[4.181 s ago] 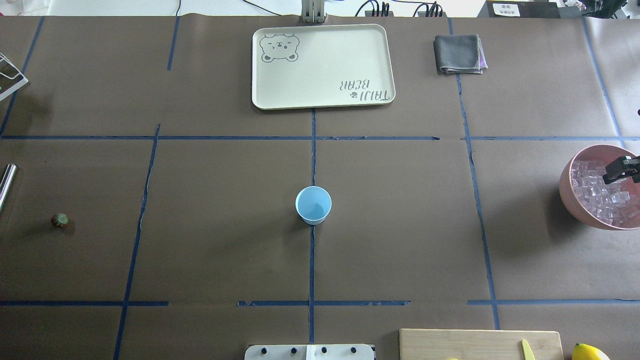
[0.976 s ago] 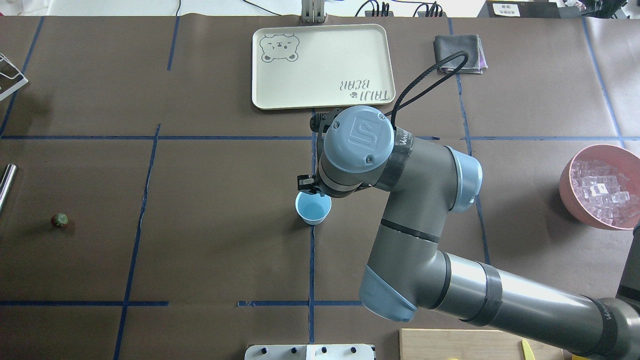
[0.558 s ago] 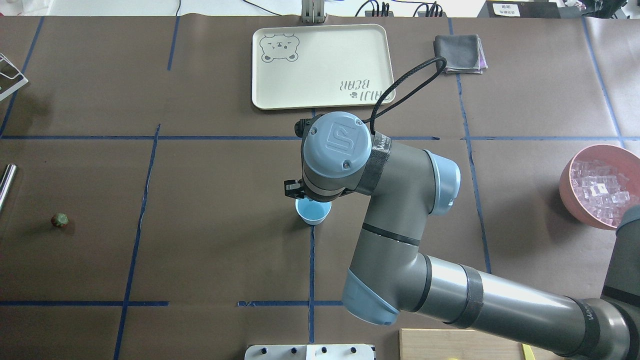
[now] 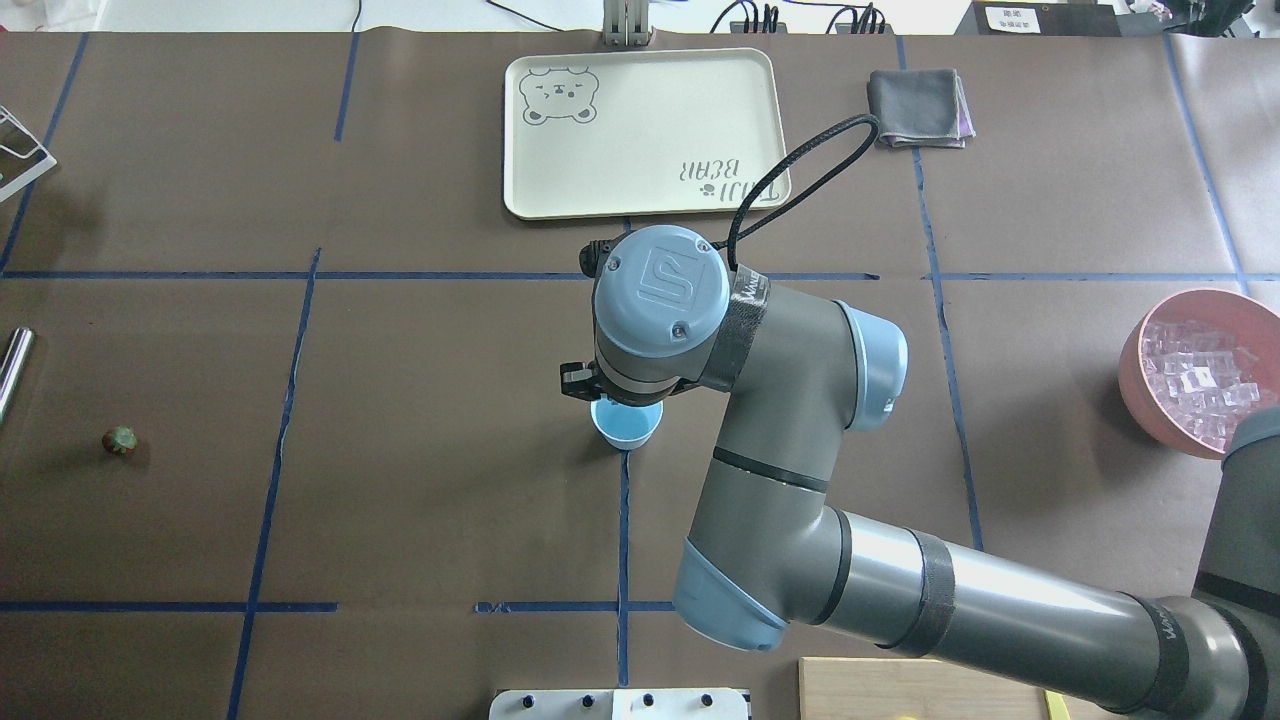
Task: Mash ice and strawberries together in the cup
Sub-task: 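Open the right gripper to drop the ice cube into the cup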
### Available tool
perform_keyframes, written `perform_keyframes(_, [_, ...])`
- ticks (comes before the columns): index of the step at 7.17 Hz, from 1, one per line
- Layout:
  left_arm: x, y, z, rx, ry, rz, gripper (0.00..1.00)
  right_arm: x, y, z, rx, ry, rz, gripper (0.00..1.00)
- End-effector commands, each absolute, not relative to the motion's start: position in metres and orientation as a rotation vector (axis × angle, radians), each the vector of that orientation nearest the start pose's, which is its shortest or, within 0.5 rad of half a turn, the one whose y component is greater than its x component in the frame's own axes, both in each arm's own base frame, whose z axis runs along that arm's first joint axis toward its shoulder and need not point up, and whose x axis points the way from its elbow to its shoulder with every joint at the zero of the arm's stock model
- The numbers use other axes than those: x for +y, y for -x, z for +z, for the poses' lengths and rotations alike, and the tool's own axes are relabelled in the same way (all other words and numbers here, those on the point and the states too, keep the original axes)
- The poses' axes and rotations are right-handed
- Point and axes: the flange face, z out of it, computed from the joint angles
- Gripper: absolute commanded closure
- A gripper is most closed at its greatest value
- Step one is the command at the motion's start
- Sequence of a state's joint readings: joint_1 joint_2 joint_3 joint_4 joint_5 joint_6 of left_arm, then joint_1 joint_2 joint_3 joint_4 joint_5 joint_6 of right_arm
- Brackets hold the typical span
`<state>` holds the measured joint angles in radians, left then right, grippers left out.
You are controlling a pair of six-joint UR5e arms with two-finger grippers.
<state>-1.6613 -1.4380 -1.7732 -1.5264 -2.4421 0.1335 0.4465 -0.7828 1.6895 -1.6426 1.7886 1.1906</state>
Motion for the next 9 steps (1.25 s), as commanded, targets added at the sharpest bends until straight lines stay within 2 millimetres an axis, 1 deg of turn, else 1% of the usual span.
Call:
perform_keyframes(1, [-0.43, 0.096, 0.617, 0.863, -0.123, 0.052, 0.0, -0.395, 0.567, 0.144, -0.846, -0.144, -0.03, 0.5])
perform_keyframes(2, [-0.429, 0.096, 0.617, 0.863, -0.122, 0.052, 0.0, -0.395, 0.567, 0.144, -0.846, -0.144, -0.03, 0.34])
perform_keyframes(3, [-0.429, 0.096, 0.615, 0.863, -0.124, 0.053, 0.0, -0.395, 0.567, 0.145, -0.844, -0.143, -0.03, 0.22])
perform_keyframes(4, [-0.429, 0.096, 0.614, 0.863, -0.127, 0.054, 0.0, -0.394, 0.568, 0.144, -0.846, -0.143, -0.03, 0.01])
perform_keyframes(5, [-0.429, 0.096, 0.614, 0.863, -0.127, 0.054, 0.0, -0.394, 0.565, 0.142, -0.852, -0.148, -0.029, 0.0])
perform_keyframes(6, [-0.43, 0.096, 0.613, 0.862, -0.128, 0.053, 0.0, -0.393, 0.56, 0.136, -0.867, -0.157, -0.031, 0.0])
perform_keyframes(7, [-0.43, 0.096, 0.613, 0.862, -0.128, 0.053, 0.0, -0.406, 0.544, 0.131, -0.874, -0.169, -0.006, 0.0])
perform_keyframes(8, [-0.431, 0.097, 0.612, 0.861, -0.131, 0.055, 0.0, -0.423, 0.521, 0.134, -0.837, -0.158, 0.055, 0.0])
perform_keyframes(9, [-0.431, 0.096, 0.61, 0.862, -0.134, 0.056, 0.0, -0.435, 0.487, 0.134, -0.803, -0.158, 0.085, 0.0])
